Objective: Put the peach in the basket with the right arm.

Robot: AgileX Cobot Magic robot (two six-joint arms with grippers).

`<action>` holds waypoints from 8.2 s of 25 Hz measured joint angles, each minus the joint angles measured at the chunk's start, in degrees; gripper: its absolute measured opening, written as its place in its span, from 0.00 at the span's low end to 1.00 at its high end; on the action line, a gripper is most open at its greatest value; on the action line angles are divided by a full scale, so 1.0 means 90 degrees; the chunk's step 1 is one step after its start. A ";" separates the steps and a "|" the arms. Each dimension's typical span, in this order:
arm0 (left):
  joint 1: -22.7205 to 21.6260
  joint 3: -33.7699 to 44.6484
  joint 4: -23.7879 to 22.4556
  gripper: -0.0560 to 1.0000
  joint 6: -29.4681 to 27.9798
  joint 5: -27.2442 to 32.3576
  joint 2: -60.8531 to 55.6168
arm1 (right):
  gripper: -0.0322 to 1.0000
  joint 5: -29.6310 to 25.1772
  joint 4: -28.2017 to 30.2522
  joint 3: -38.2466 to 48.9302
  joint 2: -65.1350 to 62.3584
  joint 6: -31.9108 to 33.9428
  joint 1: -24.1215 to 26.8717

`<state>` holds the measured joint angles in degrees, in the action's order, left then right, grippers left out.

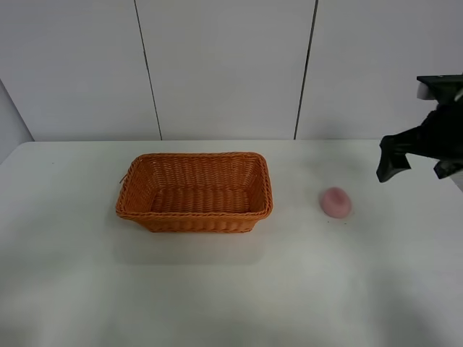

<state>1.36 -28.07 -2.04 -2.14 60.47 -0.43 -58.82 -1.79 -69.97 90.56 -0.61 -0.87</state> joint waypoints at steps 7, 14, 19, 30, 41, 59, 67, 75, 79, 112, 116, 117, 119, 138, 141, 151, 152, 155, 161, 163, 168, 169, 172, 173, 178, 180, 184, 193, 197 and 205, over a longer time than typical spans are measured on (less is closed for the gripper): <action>0.0000 0.0000 0.0000 0.99 0.0000 0.0000 0.0000 | 0.71 0.0043 -0.0213 -0.1648 0.1960 0.0000 -0.0099; 0.0000 0.0000 0.0000 0.99 0.0000 0.0000 0.0000 | 0.71 0.0382 -0.0362 -0.1920 0.2858 0.0000 -0.0556; 0.0000 0.0000 0.0000 0.99 0.0000 0.0000 0.0000 | 0.71 0.0524 -0.0322 -0.1920 0.3289 0.0068 -0.0556; 0.0000 0.0000 0.0000 0.99 0.0000 0.0000 0.0000 | 0.71 0.0943 -0.0315 -0.1920 0.3999 0.0233 -0.0556; 0.0000 0.0000 0.0000 0.99 0.0000 0.0000 0.0000 | 0.12 0.0967 -0.0221 -0.1961 0.3999 0.0348 -0.0556; 0.0000 0.0000 0.0000 0.99 0.0000 0.0000 0.0000 | 0.03 -0.1116 -0.0030 -0.4406 0.3043 0.0348 -0.0557; 0.0000 0.0000 0.0000 0.99 0.0000 0.0000 0.0000 | 0.03 -0.1212 0.0277 -0.5033 0.3016 0.0348 -0.0923; 0.0000 0.0000 0.0000 0.99 0.0000 0.0000 0.0000 | 0.03 -0.1219 0.0271 -0.5174 0.3011 0.0414 -0.2348; 0.0000 0.0000 0.0000 0.99 0.0000 0.0000 0.0000 | 0.03 -0.1219 0.0245 -0.5174 0.3011 0.0455 -0.3221; 0.0000 0.0000 0.0000 0.99 0.0000 0.0000 0.0000 | 0.70 0.0354 0.0199 -0.5259 0.5039 0.0663 -0.4326; 0.0000 0.0000 0.0000 0.99 0.0000 0.0000 0.0000 | 0.70 -0.0283 0.0252 -0.5900 0.4843 0.0663 -0.4318; 0.0000 0.0000 0.0000 0.99 0.0000 0.0000 0.0000 | 0.70 -0.0500 0.0294 -0.6231 0.4802 0.0663 -0.4318; 0.0000 0.0000 0.0000 0.99 0.0000 0.0000 0.0000 | 0.70 -0.0873 0.0413 -0.6763 0.4767 0.0663 -0.4318; 0.0000 0.0000 0.0000 0.99 0.0000 0.0000 0.0000 | 0.71 -0.1220 0.0553 -0.7800 0.4814 0.0663 -0.2620; 0.0000 0.0000 0.0000 0.99 0.0000 0.0000 0.0000 | 0.71 -0.1220 0.0553 -0.7800 0.4866 0.0663 -0.2047; 0.0000 0.0000 0.0000 0.99 0.0000 0.0000 0.0000 | 0.71 -0.1220 0.0565 -0.7800 0.4866 0.0663 -0.0617; 0.0000 0.0000 0.0000 0.99 0.0000 0.0000 0.0000 | 0.71 -0.1220 0.0551 -0.7800 0.4866 0.0663 -0.0556; 0.0000 0.0000 0.0000 0.99 0.0000 0.0000 0.0000 | 0.71 -0.1220 0.0461 -0.7800 0.4866 0.0663 -0.0444; 0.0000 0.0000 0.0000 0.99 0.0000 0.0000 0.0000 | 0.71 -0.1217 0.0423 -0.7455 0.4692 0.0663 -0.0427; 0.0000 0.0000 0.0000 0.99 0.0000 0.0000 0.0000 | 0.71 -0.1217 0.0423 -0.7148 0.4486 0.0657 -0.0427; 0.0000 0.0000 0.0000 0.99 0.0000 0.0000 0.0000 | 0.71 -0.1212 0.0430 -0.5887 0.3532 0.0561 -0.0427; 0.0000 0.0000 0.0000 0.99 0.0000 0.0000 0.0000 | 0.71 -0.1209 0.0430 -0.5553 0.3263 0.0559 -0.0427; 0.0000 0.0000 0.0000 0.99 0.0000 0.0000 0.0000 | 0.71 -0.1204 0.0430 -0.4505 0.2406 0.0546 -0.0427; 0.0000 0.0000 0.0000 0.99 0.0000 0.0000 0.0000 | 0.71 -0.1204 0.0430 -0.4103 0.2072 0.0546 -0.0427; 0.0000 0.0000 0.0000 0.99 0.0000 0.0000 0.0000 | 0.71 -0.1197 0.0436 -0.2521 0.0643 0.0540 -0.0427; 0.0000 0.0000 0.0000 0.99 0.0000 0.0000 0.0000 | 0.71 -0.1190 0.0436 -0.1597 -0.0112 0.0540 -0.0427; 0.0000 0.0000 0.0000 0.99 0.0000 0.0000 0.0000 | 0.71 -0.1202 0.0423 0.0718 -0.2254 0.0540 -0.0427; 0.0000 0.0000 0.0000 0.99 0.0000 0.0000 0.0000 | 0.71 -0.0459 0.0404 0.3951 -0.6294 0.0540 -0.0427; 0.0000 0.0000 0.0000 0.99 0.0000 0.0000 0.0000 | 0.71 -0.0161 0.0404 0.4522 -0.7946 0.0540 -0.0427; 0.0000 0.0000 0.0000 0.99 0.0000 0.0000 0.0000 | 0.71 -0.0024 0.0399 0.4656 -0.9812 0.0479 -0.0427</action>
<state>1.36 -28.07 -2.04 -2.14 60.47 -0.43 -59.03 1.80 -28.07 2.25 3.70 -4.71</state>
